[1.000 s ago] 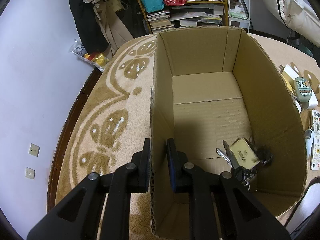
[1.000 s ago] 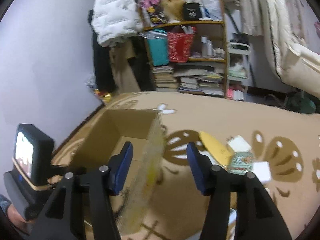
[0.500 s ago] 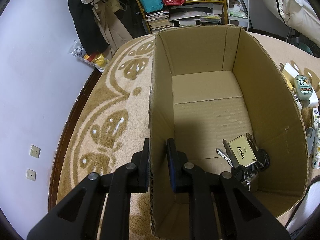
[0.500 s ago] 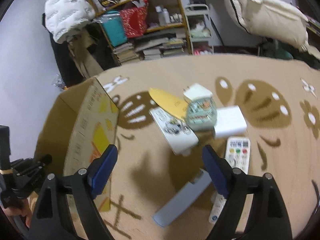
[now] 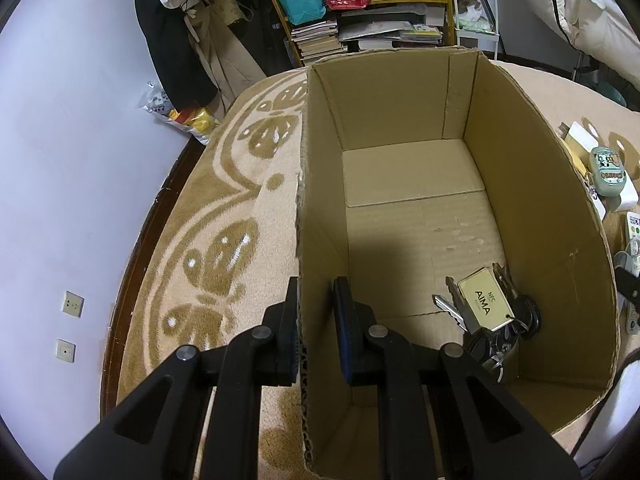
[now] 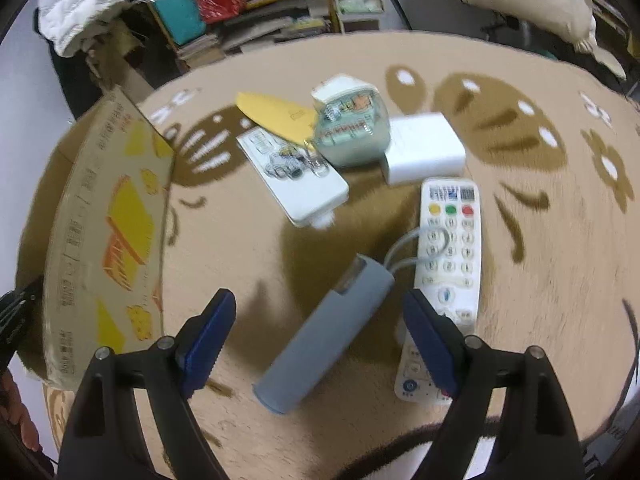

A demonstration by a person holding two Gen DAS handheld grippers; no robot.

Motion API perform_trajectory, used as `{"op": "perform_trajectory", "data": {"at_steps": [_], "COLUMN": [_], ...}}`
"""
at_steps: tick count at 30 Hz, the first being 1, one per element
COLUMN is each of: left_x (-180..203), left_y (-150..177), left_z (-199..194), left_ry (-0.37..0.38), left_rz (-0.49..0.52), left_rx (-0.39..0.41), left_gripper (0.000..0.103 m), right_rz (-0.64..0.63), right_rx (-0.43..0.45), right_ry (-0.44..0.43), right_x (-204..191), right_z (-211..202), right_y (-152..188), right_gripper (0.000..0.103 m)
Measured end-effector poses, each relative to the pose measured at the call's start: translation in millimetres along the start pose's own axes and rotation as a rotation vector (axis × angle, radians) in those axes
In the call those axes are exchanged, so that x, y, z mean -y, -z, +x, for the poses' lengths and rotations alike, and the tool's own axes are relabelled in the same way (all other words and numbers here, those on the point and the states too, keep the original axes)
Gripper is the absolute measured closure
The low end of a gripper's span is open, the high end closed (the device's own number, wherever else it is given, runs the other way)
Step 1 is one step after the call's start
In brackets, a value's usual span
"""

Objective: Organize rigid objects
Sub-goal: 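Grasp the grey-blue power bank with the right gripper and lift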

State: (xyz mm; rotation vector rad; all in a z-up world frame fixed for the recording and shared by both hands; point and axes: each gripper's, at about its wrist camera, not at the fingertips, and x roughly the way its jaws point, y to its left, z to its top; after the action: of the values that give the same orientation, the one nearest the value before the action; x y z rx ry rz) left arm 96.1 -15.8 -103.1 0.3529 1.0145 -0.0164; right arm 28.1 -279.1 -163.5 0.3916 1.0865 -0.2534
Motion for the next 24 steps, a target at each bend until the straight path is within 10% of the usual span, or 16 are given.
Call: {"op": "perform_trajectory", "data": {"at_steps": [8,13,17,24], "left_x": [1.5,1.5,2.6,3.8], "left_y": [1.3,1.9,1.9,0.7], "left_z": [-1.4,-1.9,-2.7,-2.3], "left_ry": [-0.006,-0.011,-0.018,-0.021], "left_rz": [0.005,0.01,0.015,0.014], "left_rx": [-0.001,0.001,0.002,0.0], "left_gripper": [0.088,0.088,0.088,0.088], "right_rz": [0.048,0.124,0.097,0.095], "right_rx": [-0.102,-0.103,-0.061,0.0], "right_ry": [-0.009,-0.037,0.014,0.007], "right_x": [5.4,14.4,14.2,11.0], "right_z": [26.8,32.0,28.4,17.3], "right_y": [4.2,1.2,-7.4,-13.5], "right_gripper": [0.046,0.047,0.073,0.074]}}
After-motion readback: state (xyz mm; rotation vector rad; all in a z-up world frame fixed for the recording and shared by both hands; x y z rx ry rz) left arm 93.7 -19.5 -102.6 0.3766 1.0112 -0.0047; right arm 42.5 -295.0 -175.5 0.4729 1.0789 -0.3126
